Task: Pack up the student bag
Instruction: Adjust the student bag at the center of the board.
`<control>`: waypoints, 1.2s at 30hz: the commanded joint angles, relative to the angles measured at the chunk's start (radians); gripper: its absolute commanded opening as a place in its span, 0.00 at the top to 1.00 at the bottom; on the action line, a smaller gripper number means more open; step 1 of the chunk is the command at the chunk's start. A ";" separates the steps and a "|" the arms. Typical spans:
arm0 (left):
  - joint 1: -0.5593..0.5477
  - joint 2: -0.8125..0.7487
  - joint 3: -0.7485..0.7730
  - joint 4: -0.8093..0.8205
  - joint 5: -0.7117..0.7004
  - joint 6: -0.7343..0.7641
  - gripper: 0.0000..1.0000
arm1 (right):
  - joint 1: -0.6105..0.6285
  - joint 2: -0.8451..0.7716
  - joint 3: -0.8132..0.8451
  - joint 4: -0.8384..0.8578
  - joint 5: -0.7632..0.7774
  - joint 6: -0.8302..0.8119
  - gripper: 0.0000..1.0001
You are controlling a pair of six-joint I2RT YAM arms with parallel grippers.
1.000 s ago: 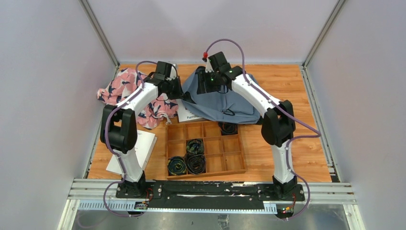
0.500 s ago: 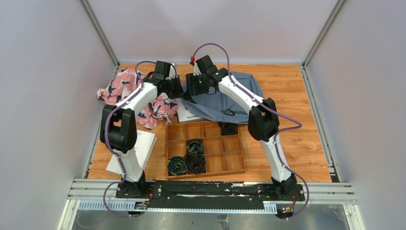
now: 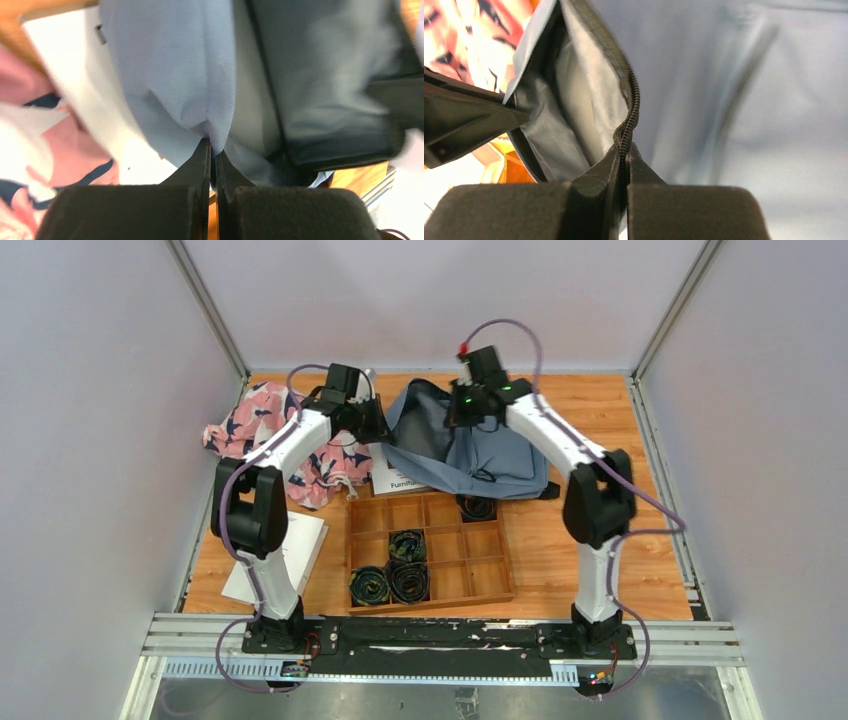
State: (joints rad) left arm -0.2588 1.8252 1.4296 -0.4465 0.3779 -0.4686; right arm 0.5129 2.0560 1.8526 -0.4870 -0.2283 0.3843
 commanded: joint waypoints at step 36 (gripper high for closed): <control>-0.521 0.503 0.637 0.025 0.130 -0.082 1.00 | -0.550 -1.106 -0.766 -0.112 0.252 -0.011 1.00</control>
State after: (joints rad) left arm -0.7780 2.3348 2.0281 -0.4160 0.5129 -0.5751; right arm -0.0227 0.9909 1.1164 -0.5930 0.0269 0.3698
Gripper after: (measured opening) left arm 0.026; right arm 0.037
